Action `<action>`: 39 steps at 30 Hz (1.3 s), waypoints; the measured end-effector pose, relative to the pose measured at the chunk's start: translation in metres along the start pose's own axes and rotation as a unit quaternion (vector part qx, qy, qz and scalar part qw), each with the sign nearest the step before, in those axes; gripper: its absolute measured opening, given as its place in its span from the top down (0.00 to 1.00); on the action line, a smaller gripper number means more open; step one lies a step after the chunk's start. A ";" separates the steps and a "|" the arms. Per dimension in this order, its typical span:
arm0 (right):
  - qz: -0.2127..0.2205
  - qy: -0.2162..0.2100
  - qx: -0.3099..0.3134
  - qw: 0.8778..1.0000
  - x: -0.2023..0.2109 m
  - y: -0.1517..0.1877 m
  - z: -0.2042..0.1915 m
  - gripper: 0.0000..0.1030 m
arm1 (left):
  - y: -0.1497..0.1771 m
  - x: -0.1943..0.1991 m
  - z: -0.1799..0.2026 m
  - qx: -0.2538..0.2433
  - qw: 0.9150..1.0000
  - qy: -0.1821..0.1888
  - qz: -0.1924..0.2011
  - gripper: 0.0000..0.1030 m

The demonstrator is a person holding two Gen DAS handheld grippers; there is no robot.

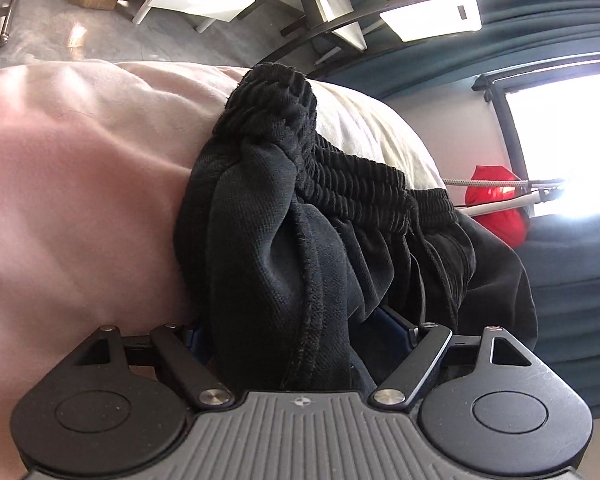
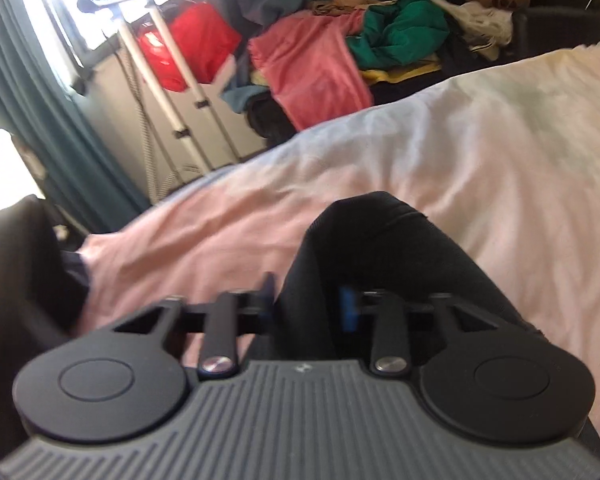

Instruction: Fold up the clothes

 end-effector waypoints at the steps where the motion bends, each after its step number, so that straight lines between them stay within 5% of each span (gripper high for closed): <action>1: 0.005 0.004 -0.003 1.000 0.000 0.002 0.004 0.90 | 0.000 -0.001 0.000 -0.003 1.000 0.000 0.003 0.22; 7: 0.075 -0.010 -0.070 0.995 0.062 -0.011 0.026 0.92 | 0.001 -0.004 0.004 -0.016 1.000 0.008 0.006 0.24; 16: 0.185 -0.028 -0.184 0.965 0.259 -0.021 0.096 0.92 | -0.002 0.009 0.001 -0.007 0.999 0.029 -0.019 0.33; 24: 0.037 -0.004 -0.281 0.959 0.319 0.060 0.177 0.92 | 0.004 0.041 0.007 -0.042 0.998 0.043 -0.028 0.33; 29: -0.077 -0.014 -0.433 0.898 0.316 0.138 0.199 0.89 | 0.018 0.038 0.002 0.002 0.998 0.040 -0.055 0.33; 33: -0.063 -0.019 -0.484 0.872 0.321 0.141 0.205 0.84 | 0.020 0.036 0.006 0.006 0.998 0.040 -0.051 0.31; 37: -0.027 0.001 -0.508 0.861 0.326 0.136 0.218 0.46 | 0.013 0.035 0.005 0.019 0.998 0.043 -0.038 0.29; 39: -0.021 0.017 -0.501 0.865 0.325 0.135 0.222 0.41 | 0.009 0.033 0.002 0.026 0.998 0.041 -0.035 0.29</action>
Point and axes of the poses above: each gripper's, at about its wrist camera, not at the fingertips, and x roughly against the way its jaws point, z to its right, y to its underside, the point moved 10 cm from there along -x, roughly the way its jaws point, and after that the axes turned 13 degrees about z, right-handed, at the moved point
